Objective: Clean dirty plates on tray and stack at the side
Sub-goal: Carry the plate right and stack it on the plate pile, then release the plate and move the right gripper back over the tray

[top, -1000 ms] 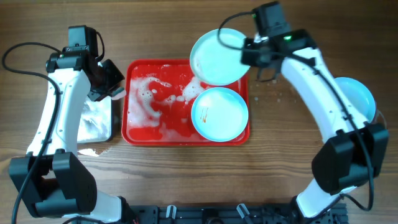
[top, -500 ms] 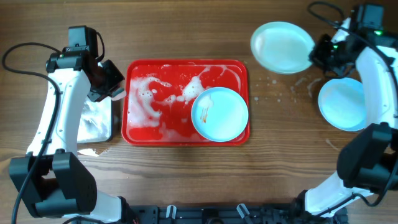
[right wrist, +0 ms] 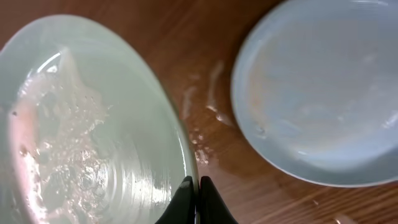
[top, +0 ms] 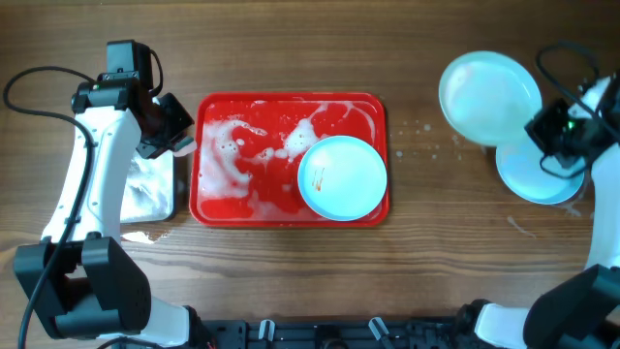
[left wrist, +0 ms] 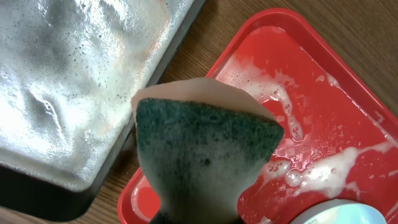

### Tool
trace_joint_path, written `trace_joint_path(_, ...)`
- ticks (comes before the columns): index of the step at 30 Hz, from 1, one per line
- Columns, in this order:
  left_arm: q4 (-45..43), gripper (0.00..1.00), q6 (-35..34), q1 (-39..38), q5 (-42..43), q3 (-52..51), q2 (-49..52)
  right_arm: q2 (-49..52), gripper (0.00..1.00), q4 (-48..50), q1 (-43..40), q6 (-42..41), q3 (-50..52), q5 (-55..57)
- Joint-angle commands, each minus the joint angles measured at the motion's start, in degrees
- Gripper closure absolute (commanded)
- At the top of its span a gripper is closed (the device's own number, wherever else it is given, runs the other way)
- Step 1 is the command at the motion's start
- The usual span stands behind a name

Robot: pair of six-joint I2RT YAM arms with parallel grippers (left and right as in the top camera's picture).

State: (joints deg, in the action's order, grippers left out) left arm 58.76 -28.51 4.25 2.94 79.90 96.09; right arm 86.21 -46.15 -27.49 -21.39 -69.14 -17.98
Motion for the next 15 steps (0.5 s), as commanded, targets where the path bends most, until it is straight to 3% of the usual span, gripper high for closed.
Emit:
trace_joint_path(1, 0.0, 0.96, 1.1, 0.0, 0.7, 0.9, -0.6, -1.9, 0.96, 2.3, -2.2, -1.3, 4.5, -1.4)
trace_joint_path(15, 0.0, 0.96, 1.1, 0.0, 0.7, 0.9, -0.6, -1.9, 0.96, 8.9, -10.7, -4.0, 13.4, -0.9)
